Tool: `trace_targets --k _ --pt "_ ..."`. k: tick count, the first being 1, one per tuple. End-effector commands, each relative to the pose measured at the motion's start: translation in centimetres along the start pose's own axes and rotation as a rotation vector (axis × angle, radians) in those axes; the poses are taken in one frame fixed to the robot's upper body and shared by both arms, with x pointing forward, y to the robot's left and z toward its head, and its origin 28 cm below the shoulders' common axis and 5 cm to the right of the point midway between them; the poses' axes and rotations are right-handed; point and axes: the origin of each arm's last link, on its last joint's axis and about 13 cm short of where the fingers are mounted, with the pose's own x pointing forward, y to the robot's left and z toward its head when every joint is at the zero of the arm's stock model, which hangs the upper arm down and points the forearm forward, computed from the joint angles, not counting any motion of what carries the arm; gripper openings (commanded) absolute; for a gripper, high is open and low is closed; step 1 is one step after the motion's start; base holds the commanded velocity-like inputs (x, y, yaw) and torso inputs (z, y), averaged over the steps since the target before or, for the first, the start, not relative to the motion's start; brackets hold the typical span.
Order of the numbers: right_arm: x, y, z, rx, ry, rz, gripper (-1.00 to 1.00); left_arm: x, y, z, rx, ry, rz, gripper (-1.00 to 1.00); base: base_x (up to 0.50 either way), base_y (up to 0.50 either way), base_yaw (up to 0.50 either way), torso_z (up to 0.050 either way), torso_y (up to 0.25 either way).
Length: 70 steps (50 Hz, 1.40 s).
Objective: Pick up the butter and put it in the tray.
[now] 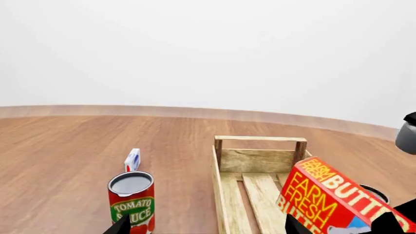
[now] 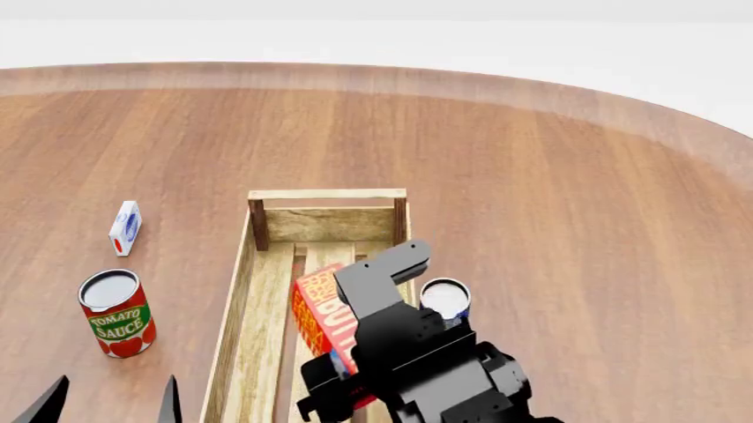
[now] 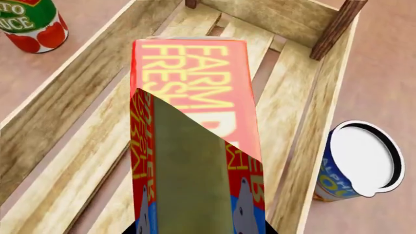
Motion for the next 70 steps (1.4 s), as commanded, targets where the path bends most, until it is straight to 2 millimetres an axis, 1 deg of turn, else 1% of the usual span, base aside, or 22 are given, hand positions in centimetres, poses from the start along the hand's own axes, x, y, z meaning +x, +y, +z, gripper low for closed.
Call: trace_targets --k 1,17,18,33,37,39,41,42,43,44,45,48,50,52,53,55,56,57,58,59,65,70 --pt "0.1 0.3 -0.2 -0.082 0.035 0.023 -1.00 -0.1 0.0 0.0 -0.001 -0.001 -0.003 1.00 0.00 0.00 0.00 0.000 0.000" --pt "0.4 0.7 -1.8 -0.150 0.122 0.067 -1.00 0.0 -0.1 0.0 0.000 -0.002 -0.008 1.00 0.00 0.00 0.00 0.000 0.001" --pt "0.4 0.8 -1.9 -0.161 0.133 0.072 1.00 0.0 -0.1 0.0 0.000 -0.002 -0.007 1.00 0.00 0.00 0.00 0.000 0.000" --pt "0.2 0.6 -1.3 -0.163 0.120 0.078 1.00 0.0 -0.1 0.1 0.000 -0.002 -0.008 1.00 0.00 0.00 0.00 0.000 0.000" --pt "-0.1 0.3 0.2 -0.166 0.067 0.088 1.00 0.0 -0.1 0.2 -0.001 -0.002 -0.008 1.00 0.00 0.00 0.00 0.000 0.000" --pt "-0.8 -0.5 2.1 -0.101 -0.001 0.094 1.00 0.0 -0.1 0.2 -0.003 -0.003 -0.008 1.00 0.00 0.00 0.00 0.000 0.000" --pt "-1.1 -0.9 3.1 -0.087 -0.045 0.118 1.00 0.0 -0.1 0.2 -0.003 -0.003 -0.008 1.00 0.00 0.00 0.00 0.000 0.000" --pt "-2.1 -1.4 4.1 -0.069 -0.111 0.101 1.00 0.0 -0.1 0.2 -0.002 -0.003 -0.008 1.00 0.00 0.00 0.00 0.000 0.000" --pt "-2.9 -1.4 4.3 -0.063 -0.140 0.122 1.00 0.1 -0.1 0.2 -0.002 -0.002 -0.008 1.00 0.00 0.00 0.00 0.000 0.000" --pt "-4.4 -2.1 4.6 -0.016 -0.192 0.119 1.00 0.1 -0.1 0.2 -0.003 -0.003 -0.007 1.00 0.00 0.00 0.00 0.000 0.000" --pt "-5.0 -1.7 4.8 -0.023 -0.227 0.126 1.00 0.1 0.0 0.2 -0.002 -0.003 -0.005 1.00 0.00 0.00 0.00 0.000 0.000" --pt "-7.1 -2.0 5.0 -0.008 -0.310 0.135 1.00 0.2 0.0 0.2 -0.003 0.000 -0.004 1.00 0.00 0.00 0.00 0.000 0.000" --pt "-7.9 -2.0 4.8 0.019 -0.324 0.166 1.00 0.2 0.0 0.2 -0.005 -0.001 -0.003 1.00 0.00 0.00 0.00 0.000 0.000" --pt "-8.1 -2.2 4.7 0.018 -0.348 0.126 1.00 0.2 0.0 0.2 -0.006 -0.001 -0.003 1.00 0.00 0.00 0.00 0.000 0.000" --pt "-8.3 -2.3 4.5 0.024 -0.370 0.110 1.00 0.1 0.1 0.3 -0.006 -0.002 -0.001 1.00 0.00 0.00 0.00 0.000 0.000" --pt "-8.8 -2.5 4.1 0.077 -0.538 0.009 1.00 0.1 0.2 0.4 -0.009 -0.008 0.002 1.00 0.00 0.00 0.00 0.000 0.000" --pt "-8.8 -2.6 3.8 0.087 -0.588 -0.089 1.00 0.1 0.2 0.4 -0.010 -0.010 0.004 1.00 0.00 0.00 0.00 0.000 0.000" --pt "-8.7 -2.7 2.7 0.059 -0.725 -0.266 1.00 0.1 0.3 0.5 -0.013 -0.016 0.007 1.00 0.00 0.00 0.00 0.000 0.000" --pt "-8.7 -2.6 2.0 0.086 -0.734 -0.309 1.00 0.1 0.4 0.6 -0.014 -0.019 0.010 1.00 0.00 0.00 0.00 0.000 0.000" --pt "-8.9 -2.6 1.2 0.119 -0.815 -0.371 1.00 0.1 0.4 0.7 -0.019 -0.026 0.013 1.00 0.00 0.00 0.00 0.000 0.000" --pt "-10.0 -0.7 -3.7 0.186 -1.011 -0.399 1.00 -0.3 0.5 1.1 -0.019 -0.090 0.021 1.00 0.00 0.00 0.00 0.000 0.000" --pt "-11.4 0.5 -6.2 0.188 -1.017 -0.482 1.00 -0.4 0.5 1.3 -0.016 -0.112 0.024 1.00 0.00 0.00 0.00 0.000 0.000"
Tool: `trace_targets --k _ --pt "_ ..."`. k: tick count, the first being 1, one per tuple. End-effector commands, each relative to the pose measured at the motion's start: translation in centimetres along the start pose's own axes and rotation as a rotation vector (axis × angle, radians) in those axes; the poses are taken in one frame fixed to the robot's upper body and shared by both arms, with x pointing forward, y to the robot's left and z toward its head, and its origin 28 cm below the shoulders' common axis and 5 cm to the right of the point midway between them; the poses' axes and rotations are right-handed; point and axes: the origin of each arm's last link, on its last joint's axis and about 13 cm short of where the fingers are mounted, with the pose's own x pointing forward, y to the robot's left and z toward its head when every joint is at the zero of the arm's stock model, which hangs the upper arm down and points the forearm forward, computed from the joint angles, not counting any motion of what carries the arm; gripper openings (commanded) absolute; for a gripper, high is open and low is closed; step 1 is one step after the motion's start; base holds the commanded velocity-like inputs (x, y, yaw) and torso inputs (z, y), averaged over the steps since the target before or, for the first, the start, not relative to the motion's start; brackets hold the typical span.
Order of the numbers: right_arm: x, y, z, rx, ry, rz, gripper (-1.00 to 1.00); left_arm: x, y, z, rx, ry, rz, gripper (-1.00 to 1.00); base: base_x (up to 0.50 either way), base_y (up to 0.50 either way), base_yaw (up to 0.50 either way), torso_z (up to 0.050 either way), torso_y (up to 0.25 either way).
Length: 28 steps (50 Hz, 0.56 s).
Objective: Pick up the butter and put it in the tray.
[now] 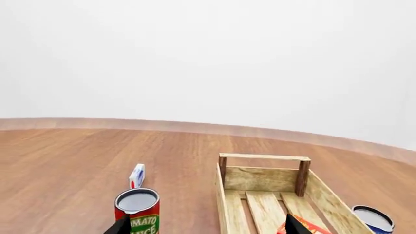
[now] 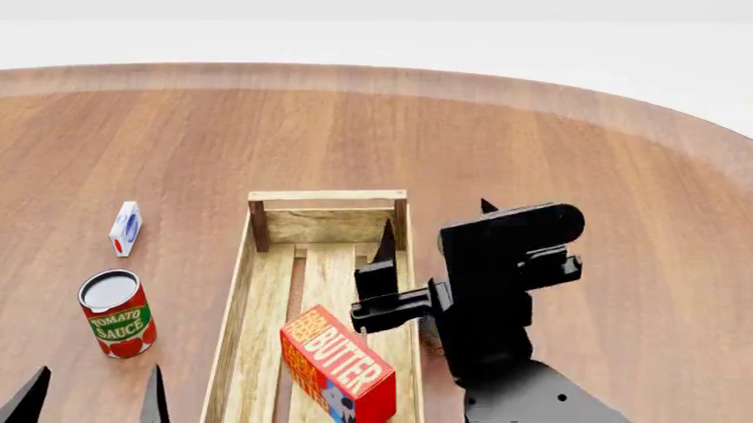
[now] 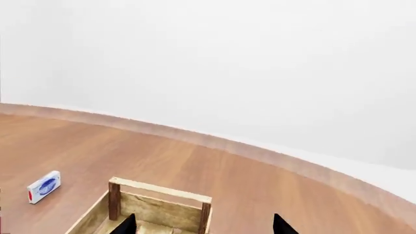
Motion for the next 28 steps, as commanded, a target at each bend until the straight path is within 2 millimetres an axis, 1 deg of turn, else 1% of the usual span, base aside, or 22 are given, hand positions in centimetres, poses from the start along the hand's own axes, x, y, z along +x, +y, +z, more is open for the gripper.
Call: trace_targets --k 1,5,6,8,10,11,12,14,19,24,28 --pt "-7.4 0.4 -1.4 0.048 -0.240 -0.228 1.00 -0.3 0.2 0.6 0.003 -0.062 0.014 1.00 0.00 0.00 0.00 0.000 0.000" --pt "-8.5 0.7 -2.0 0.044 -0.235 -0.226 1.00 -0.3 0.1 0.7 0.008 -0.073 0.016 1.00 0.00 0.00 0.00 0.000 0.000" --pt "-9.2 0.8 -2.2 0.035 -0.245 -0.230 1.00 -0.3 0.1 0.8 0.008 -0.083 0.021 1.00 0.00 0.00 0.00 0.000 0.000" --pt "-10.0 1.0 -2.7 0.021 -0.251 -0.220 1.00 -0.4 0.1 0.9 0.008 -0.089 0.021 1.00 0.00 0.00 0.00 0.000 0.000" --pt "-10.0 1.0 -2.7 0.021 -0.251 -0.220 1.00 -0.4 0.1 0.9 0.008 -0.089 0.021 1.00 0.00 0.00 0.00 0.000 0.000" --pt "-11.0 1.3 -3.4 0.015 -0.273 -0.210 1.00 -0.5 0.1 1.0 0.010 -0.098 0.022 1.00 0.00 0.00 0.00 0.000 0.000" --pt "-11.6 1.4 -3.6 0.010 -0.294 -0.220 1.00 -0.6 0.0 1.1 0.013 -0.105 0.022 1.00 0.00 0.00 0.00 0.000 0.000" --pt "-12.2 1.4 -3.7 0.027 -0.314 -0.224 1.00 -0.7 0.0 1.2 0.019 -0.118 0.021 1.00 0.00 0.00 0.00 0.000 0.000" --pt "-13.0 1.7 -4.0 0.018 -0.337 -0.222 1.00 -0.9 0.1 1.5 0.027 -0.140 0.027 1.00 0.00 0.00 0.00 0.000 0.000" --pt "-13.6 2.1 -3.6 0.017 -0.366 -0.214 1.00 -1.3 0.1 1.9 0.029 -0.154 0.026 1.00 0.00 0.00 0.00 0.000 0.000" --pt "-13.9 2.3 -3.5 0.017 -0.374 -0.205 1.00 -1.3 0.1 1.7 0.033 -0.152 0.022 1.00 0.00 0.00 0.00 0.000 0.000"
